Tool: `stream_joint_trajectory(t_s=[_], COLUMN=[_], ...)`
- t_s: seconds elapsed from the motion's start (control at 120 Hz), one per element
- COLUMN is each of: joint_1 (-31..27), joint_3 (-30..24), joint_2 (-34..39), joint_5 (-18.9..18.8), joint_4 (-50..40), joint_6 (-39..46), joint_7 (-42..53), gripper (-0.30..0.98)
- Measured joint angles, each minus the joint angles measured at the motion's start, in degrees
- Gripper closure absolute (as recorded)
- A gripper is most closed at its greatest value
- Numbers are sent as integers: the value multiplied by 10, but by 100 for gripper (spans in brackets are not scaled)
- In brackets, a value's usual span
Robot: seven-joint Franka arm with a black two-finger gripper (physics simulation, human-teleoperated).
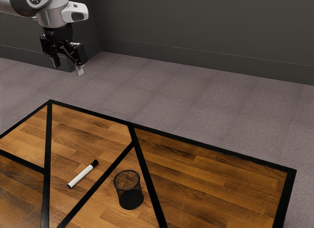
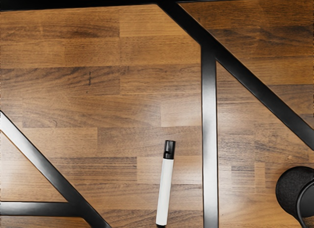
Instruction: Put the marker into the pen holder.
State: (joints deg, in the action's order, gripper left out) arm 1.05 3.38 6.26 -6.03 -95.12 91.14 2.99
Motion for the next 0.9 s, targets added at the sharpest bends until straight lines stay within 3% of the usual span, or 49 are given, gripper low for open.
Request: stream_joint_trajectory(t_s=[0.492, 0.65, 0.783, 0.9], joint_1=[-11, -20, -6, -13], joint_3=[-4, 15, 58, 77], joint_2=[-3, -33, -64, -78], joint_5=[13, 12, 24, 36], joint_4=[18, -205, -315, -344], joint_6=[0, 105, 219, 291], joint_7=[-9, -14, -11, -3], gripper=[0, 0, 0, 0])
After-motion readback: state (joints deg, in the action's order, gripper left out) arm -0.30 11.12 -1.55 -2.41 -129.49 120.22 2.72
